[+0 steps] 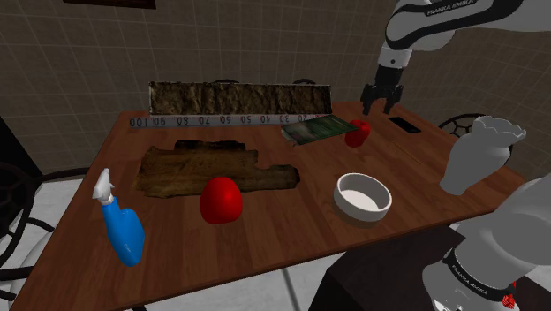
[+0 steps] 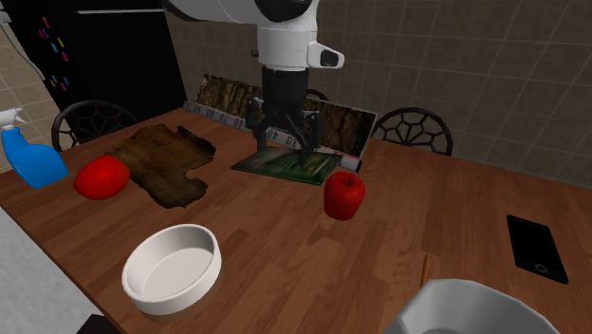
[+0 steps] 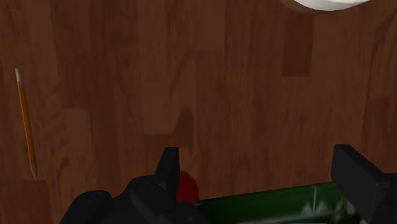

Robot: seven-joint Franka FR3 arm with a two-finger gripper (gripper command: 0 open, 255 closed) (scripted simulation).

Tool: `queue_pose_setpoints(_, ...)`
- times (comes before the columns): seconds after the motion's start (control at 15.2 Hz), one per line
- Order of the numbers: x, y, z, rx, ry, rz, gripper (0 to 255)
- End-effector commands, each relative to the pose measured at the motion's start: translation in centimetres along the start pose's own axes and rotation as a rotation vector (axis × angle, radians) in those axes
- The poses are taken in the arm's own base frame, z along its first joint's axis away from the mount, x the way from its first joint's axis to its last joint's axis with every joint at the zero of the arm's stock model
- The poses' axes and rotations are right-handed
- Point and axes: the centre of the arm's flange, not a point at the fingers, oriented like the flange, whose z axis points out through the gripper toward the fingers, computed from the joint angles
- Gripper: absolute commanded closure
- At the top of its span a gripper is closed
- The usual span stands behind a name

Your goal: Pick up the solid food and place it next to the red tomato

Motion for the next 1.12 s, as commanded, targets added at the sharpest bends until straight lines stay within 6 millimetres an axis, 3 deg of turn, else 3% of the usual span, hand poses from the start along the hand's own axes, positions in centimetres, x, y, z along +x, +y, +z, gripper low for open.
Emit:
queue_pose_setpoints(0.0, 2.2, 1.5, 0.9, 0.009, 0.007, 0.042, 0)
queue_pose_setpoints(0.79, 14.2, 10.8, 4.6, 0.068, 0.048, 0.287, 0)
queue_pose_setpoints(1.06, 14.5, 10.8, 6.2, 0.068, 0.049, 0.29, 0)
